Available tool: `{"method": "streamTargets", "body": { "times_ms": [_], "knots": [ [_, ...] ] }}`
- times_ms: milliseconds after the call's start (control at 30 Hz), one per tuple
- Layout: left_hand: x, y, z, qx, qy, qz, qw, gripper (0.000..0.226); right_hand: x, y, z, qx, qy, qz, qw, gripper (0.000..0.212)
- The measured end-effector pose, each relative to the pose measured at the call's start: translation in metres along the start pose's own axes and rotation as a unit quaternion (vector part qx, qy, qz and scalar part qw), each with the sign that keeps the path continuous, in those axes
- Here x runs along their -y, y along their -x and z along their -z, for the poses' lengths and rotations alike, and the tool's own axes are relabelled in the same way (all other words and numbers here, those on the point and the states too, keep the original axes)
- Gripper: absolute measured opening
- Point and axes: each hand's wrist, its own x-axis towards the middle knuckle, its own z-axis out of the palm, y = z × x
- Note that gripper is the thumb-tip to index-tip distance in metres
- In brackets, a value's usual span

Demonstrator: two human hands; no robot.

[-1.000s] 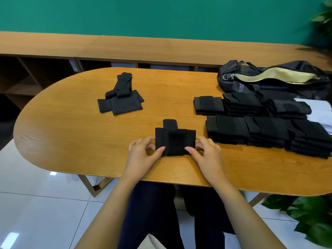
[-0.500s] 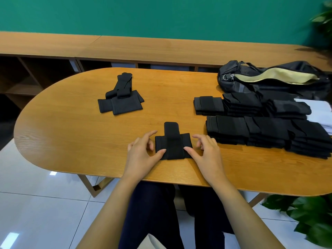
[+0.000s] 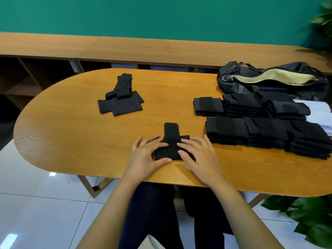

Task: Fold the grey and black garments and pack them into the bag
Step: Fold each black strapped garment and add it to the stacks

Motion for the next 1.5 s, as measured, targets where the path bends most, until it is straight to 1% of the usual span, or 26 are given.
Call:
{"method": "streamTargets", "body": {
  "times_ms": [100,233,333,433,500,600,700,800,867,900,967,1033,1067,1167,1233,1300,1433,1467,1500],
  "knots": [
    [0.001,0.000,-0.001,-0.008,0.011,0.007,1.000,0.058,-0.001,0.001,0.000,0.005,0.015,0.017,1.000,0.067],
    [0.004,0.000,-0.002,-0.018,0.021,0.009,1.000,0.055,-0.004,0.002,-0.001,-0.020,0.038,0.051,0.998,0.049],
    [0.003,0.001,-0.002,-0.032,0.034,0.003,0.999,0.063,-0.004,0.002,-0.001,-0.045,0.016,0.056,0.997,0.036],
    [-0.001,0.002,0.000,-0.040,0.039,-0.001,0.998,0.069,-0.003,0.003,0.000,-0.063,0.001,0.056,0.996,0.040],
    [-0.001,0.001,0.000,-0.041,0.038,-0.004,0.998,0.068,-0.002,0.003,0.001,-0.081,-0.021,0.059,0.995,0.041],
    [0.001,0.000,-0.001,-0.049,0.036,-0.013,0.998,0.055,-0.002,0.003,0.002,-0.108,-0.078,0.053,0.990,0.036],
    [0.001,0.000,-0.002,-0.050,0.055,-0.018,0.997,0.040,-0.001,0.004,0.003,-0.101,-0.123,0.036,0.987,0.034],
    [-0.001,0.000,0.001,-0.065,0.093,-0.002,0.994,0.021,0.001,0.006,0.005,-0.083,-0.139,-0.009,0.987,0.047],
    [-0.003,0.000,0.002,-0.072,0.117,0.017,0.990,0.015,0.001,0.006,0.006,-0.062,-0.125,-0.038,0.990,0.052],
    [-0.005,0.000,0.003,-0.071,0.127,0.032,0.989,0.016,0.001,0.005,0.006,-0.057,-0.118,-0.046,0.990,0.049],
    [-0.006,0.000,0.003,-0.065,0.131,0.063,0.987,0.015,0.000,0.004,0.006,-0.055,-0.109,-0.053,0.991,0.037],
    [-0.004,0.000,0.002,-0.066,0.118,0.075,0.988,0.019,-0.001,0.003,0.005,-0.050,-0.097,-0.067,0.992,0.028],
    [-0.003,0.000,0.002,-0.068,0.110,0.074,0.989,0.025,-0.001,0.003,0.005,-0.048,-0.092,-0.078,0.992,0.027],
    [-0.001,0.001,0.002,-0.069,0.101,0.062,0.991,0.054,-0.001,0.002,0.004,-0.050,-0.093,-0.107,0.989,0.027],
    [0.000,0.001,0.001,-0.067,0.096,0.062,0.991,0.058,-0.001,0.002,0.003,-0.054,-0.094,-0.111,0.988,0.028],
    [0.000,0.001,0.000,-0.075,0.085,0.063,0.992,0.054,-0.001,0.002,0.003,-0.055,-0.097,-0.112,0.987,0.029],
    [0.000,0.001,-0.001,-0.093,0.062,0.068,0.991,0.027,-0.001,0.001,0.003,-0.061,-0.091,-0.118,0.987,0.030],
    [0.001,0.001,-0.001,-0.098,0.057,0.066,0.991,0.023,-0.001,0.001,0.003,-0.063,-0.091,-0.124,0.986,0.031],
    [0.001,0.001,-0.001,-0.102,0.057,0.064,0.991,0.026,-0.001,0.001,0.002,-0.064,-0.093,-0.131,0.985,0.033]
  ]
}}
